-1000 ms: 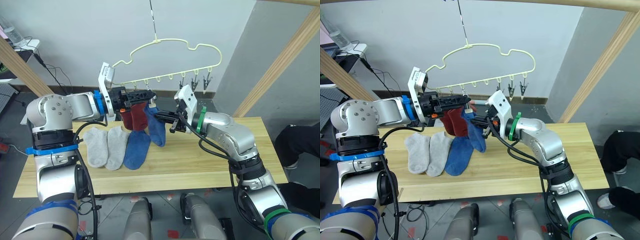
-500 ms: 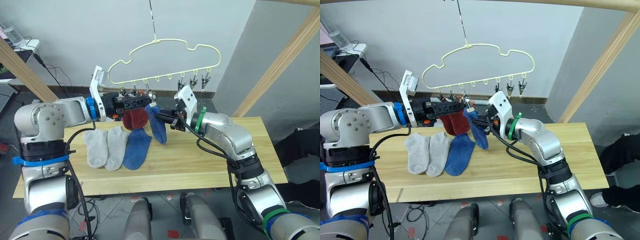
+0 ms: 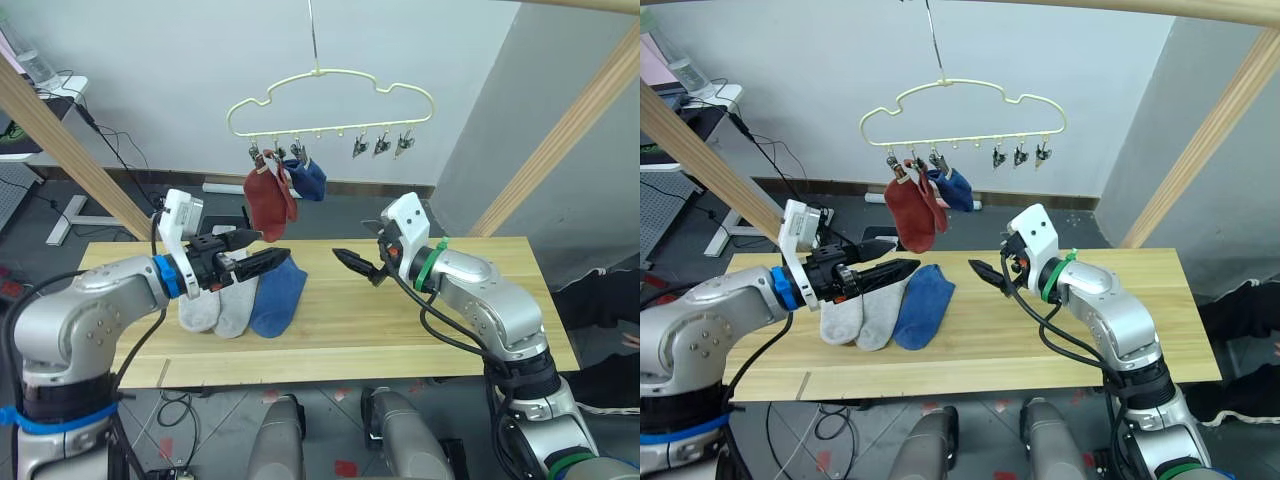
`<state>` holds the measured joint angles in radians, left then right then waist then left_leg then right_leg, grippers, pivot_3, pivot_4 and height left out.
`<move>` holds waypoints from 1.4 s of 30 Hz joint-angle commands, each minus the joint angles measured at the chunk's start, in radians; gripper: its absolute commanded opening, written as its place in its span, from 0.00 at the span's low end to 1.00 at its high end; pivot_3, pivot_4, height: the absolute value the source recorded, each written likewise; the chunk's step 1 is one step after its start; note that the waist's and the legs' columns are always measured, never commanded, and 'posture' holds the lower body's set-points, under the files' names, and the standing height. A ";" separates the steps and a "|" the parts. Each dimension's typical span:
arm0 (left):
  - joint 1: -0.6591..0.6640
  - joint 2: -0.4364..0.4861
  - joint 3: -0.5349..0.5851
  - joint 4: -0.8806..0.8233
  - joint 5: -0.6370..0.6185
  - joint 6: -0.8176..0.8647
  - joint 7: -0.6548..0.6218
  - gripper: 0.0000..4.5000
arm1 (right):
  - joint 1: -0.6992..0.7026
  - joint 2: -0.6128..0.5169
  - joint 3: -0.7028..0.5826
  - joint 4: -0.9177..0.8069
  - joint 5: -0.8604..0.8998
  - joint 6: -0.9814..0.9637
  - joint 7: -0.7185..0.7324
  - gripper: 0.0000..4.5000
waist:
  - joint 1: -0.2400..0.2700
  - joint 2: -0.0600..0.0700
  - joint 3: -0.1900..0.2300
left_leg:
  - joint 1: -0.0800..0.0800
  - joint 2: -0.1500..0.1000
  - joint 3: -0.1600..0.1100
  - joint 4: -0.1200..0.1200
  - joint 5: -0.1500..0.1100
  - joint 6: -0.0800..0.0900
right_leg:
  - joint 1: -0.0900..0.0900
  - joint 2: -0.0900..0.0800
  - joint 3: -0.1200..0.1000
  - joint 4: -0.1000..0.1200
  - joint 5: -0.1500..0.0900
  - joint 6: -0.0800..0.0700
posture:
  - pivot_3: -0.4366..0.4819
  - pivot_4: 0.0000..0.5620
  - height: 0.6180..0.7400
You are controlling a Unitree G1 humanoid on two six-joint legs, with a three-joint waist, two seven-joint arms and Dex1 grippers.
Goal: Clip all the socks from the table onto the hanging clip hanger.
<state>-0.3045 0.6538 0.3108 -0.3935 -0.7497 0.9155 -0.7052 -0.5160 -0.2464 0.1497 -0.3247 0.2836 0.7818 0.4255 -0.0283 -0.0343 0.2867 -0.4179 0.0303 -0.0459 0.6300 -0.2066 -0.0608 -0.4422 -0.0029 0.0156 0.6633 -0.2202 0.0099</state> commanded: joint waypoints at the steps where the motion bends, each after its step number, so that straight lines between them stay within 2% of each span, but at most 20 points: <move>1: 0.034 -0.024 0.039 -0.085 0.023 -0.132 0.019 1.00 | 0.004 0.037 -0.039 -0.073 -0.027 0.001 -0.098 1.00 | 0.001 0.000 0.000 | 0.000 0.000 0.000 0.000 0.000 0.000 | 0.000 0.000 0.000 0.000 0.000 0.000 | 0.52 0.44 1.00; 7: 0.152 -0.028 0.039 -0.173 0.030 -0.234 0.008 1.00 | -0.018 0.101 -0.047 -0.059 -0.061 -0.039 -0.191 1.00 | 0.000 0.000 0.000 | 0.000 -0.001 0.002 0.000 0.000 0.000 | 0.000 0.001 0.000 0.000 0.000 0.000 | 0.53 0.44 1.00; 10: 0.153 -0.070 0.064 -0.155 0.001 -0.273 0.044 1.00 | -0.030 0.128 -0.059 -0.053 -0.079 -0.048 -0.233 1.00 | 0.001 0.000 0.000 | 0.000 -0.001 0.001 -0.001 0.000 0.000 | 0.000 0.001 0.000 -0.001 0.000 0.000 | 0.53 0.45 1.00; 12: 0.163 -0.066 0.049 -0.158 0.045 -0.337 0.022 1.00 | -0.047 0.143 -0.059 -0.039 -0.090 -0.053 -0.253 1.00 | 0.000 0.000 0.000 | 0.000 -0.001 0.001 0.000 0.000 0.000 | 0.000 0.001 -0.001 -0.001 0.000 0.000 | 0.52 0.44 1.00; 14: 0.166 -0.072 0.050 -0.173 0.020 -0.347 0.022 1.00 | -0.065 0.161 -0.053 -0.017 -0.103 -0.069 -0.272 1.00 | 0.000 0.000 0.000 | 0.000 -0.001 0.002 0.000 0.000 0.000 | 0.000 0.001 0.000 -0.001 0.000 0.000 | 0.53 0.45 1.00; 17: 0.149 -0.081 0.070 -0.174 -0.093 -0.279 0.071 1.00 | -0.090 0.191 -0.045 0.024 -0.128 -0.112 -0.297 1.00 | 0.000 0.000 0.000 | 0.000 0.000 0.001 0.000 0.000 0.000 | 0.000 0.002 -0.001 -0.001 0.000 0.000 | 0.54 0.45 1.00; 20: 0.151 -0.064 0.069 -0.180 -0.109 -0.279 0.076 1.00 | -0.110 0.212 -0.046 0.068 -0.153 -0.157 -0.322 1.00 | 0.000 0.000 0.000 | 0.000 0.000 0.001 0.000 0.000 0.000 | 0.000 0.002 -0.001 -0.001 0.000 0.000 | 0.54 0.46 1.00; 23: 0.162 -0.053 0.073 -0.189 -0.098 -0.301 0.081 1.00 | -0.133 0.241 -0.049 0.127 -0.168 -0.196 -0.341 0.88 | 0.000 0.000 0.000 | 0.000 0.000 0.001 0.000 0.000 0.000 | 0.000 0.002 -0.001 -0.001 0.000 0.000 | 0.55 0.47 1.00; 25: 0.165 -0.047 0.072 -0.193 -0.106 -0.301 0.082 1.00 | -0.146 0.255 -0.045 0.150 -0.176 -0.211 -0.348 0.72 | 0.000 0.000 0.000 | 0.000 0.000 0.001 0.000 0.000 0.000 | 0.000 0.002 -0.001 -0.001 0.000 0.000 | 0.56 0.48 1.00; 42: 0.106 -0.055 0.025 -0.184 -0.101 -0.339 0.095 1.00 | -0.248 0.311 -0.080 0.357 -0.201 -0.332 -0.387 0.72 | 0.004 0.000 0.000 | 0.000 0.000 0.001 0.000 0.000 0.001 | 0.000 0.002 -0.001 -0.001 0.000 0.000 | 0.58 0.49 1.00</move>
<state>-0.1830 0.5994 0.3352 -0.5487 -0.8432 0.6027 -0.6042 -0.7318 0.0559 0.0862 0.0406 0.0909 0.4965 0.0485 -0.0247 -0.0342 0.2866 -0.4179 0.0303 -0.0453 0.6296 -0.2063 -0.0603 -0.4418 -0.0006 0.0143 0.6623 -0.2198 0.0096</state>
